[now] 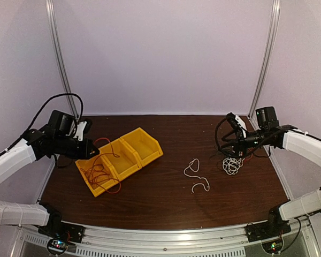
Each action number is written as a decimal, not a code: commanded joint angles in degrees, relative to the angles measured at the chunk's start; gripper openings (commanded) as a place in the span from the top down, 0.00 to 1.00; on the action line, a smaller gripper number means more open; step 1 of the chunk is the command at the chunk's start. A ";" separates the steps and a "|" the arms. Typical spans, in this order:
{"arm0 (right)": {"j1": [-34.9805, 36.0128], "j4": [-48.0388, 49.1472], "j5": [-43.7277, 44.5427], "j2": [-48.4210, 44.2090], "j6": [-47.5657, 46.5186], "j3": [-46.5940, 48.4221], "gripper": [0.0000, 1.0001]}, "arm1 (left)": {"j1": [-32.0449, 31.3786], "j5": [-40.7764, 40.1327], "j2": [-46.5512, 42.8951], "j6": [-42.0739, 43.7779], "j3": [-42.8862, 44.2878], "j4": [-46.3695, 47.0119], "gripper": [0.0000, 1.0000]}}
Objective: Untangle the cables
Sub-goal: Place the untangled cable in the bin.
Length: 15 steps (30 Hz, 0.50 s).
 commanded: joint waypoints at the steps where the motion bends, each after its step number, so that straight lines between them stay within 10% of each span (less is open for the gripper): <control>1: -0.40 -0.46 1.61 0.01 -1.72 0.03 0.27 | 0.24 0.61 -2.54 -0.65 1.99 -1.21 1.00; 8: -0.46 -1.36 2.31 -1.19 -2.64 0.15 0.27 | 0.24 -3.96 -3.38 1.26 8.70 -2.22 0.63; 15: -0.51 -1.70 2.58 -1.47 -3.11 0.19 0.27 | 0.11 2.81 -1.31 2.86 6.26 -2.29 0.57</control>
